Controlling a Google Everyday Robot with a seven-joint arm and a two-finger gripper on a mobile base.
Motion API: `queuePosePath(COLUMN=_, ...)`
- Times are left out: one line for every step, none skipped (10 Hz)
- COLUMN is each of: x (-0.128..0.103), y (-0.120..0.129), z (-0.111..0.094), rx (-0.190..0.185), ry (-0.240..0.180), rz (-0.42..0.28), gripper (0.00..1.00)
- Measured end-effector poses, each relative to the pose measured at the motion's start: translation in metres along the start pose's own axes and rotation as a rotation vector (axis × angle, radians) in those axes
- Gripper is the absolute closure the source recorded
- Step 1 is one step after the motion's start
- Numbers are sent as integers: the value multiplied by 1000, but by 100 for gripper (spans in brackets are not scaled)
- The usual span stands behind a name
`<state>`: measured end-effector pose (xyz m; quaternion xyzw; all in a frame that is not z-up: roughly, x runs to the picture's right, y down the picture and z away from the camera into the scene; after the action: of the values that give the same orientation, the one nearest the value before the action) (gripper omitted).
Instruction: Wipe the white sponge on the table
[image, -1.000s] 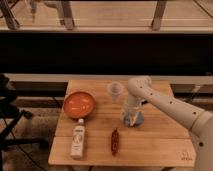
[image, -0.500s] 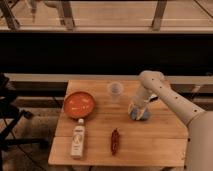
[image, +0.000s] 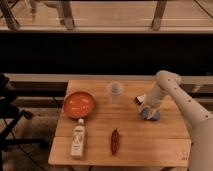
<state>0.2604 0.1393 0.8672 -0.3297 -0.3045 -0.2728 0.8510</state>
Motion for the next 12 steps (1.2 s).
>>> queuePosePath(x=5, y=4, z=-5, rx=11, ry=3, rz=8, gripper=100)
queuePosePath(x=8, y=9, z=-8, rx=20, ry=5, rz=17, gripper=100)
queuePosePath(x=14, y=22, z=-13, rx=26, ry=16, rz=32, gripper=100)
queuePosePath(x=18, y=33, z=-15, rx=30, ry=29, rz=44, gripper=100)
queuePosePath(x=22, y=43, z=-14, rx=33, ry=39, rz=53, gripper=100)
queuePosePath(x=25, y=53, z=-13, rx=37, ry=46, rz=62, gripper=100)
queuePosePath(x=29, y=69, z=-13, rx=47, ry=62, rz=74, gripper=100)
queuePosePath(x=29, y=86, z=-12, rx=51, ry=70, rz=82, gripper=100)
queuePosePath(x=26, y=102, z=-10, rx=54, ry=78, rz=86, gripper=100)
queuePosePath(x=20, y=116, z=-8, rx=60, ry=92, rz=83, gripper=100)
queuePosePath(x=13, y=129, z=-6, rx=57, ry=110, rz=84, gripper=100)
queuePosePath(x=4, y=142, z=-4, rx=49, ry=140, rz=86, gripper=100)
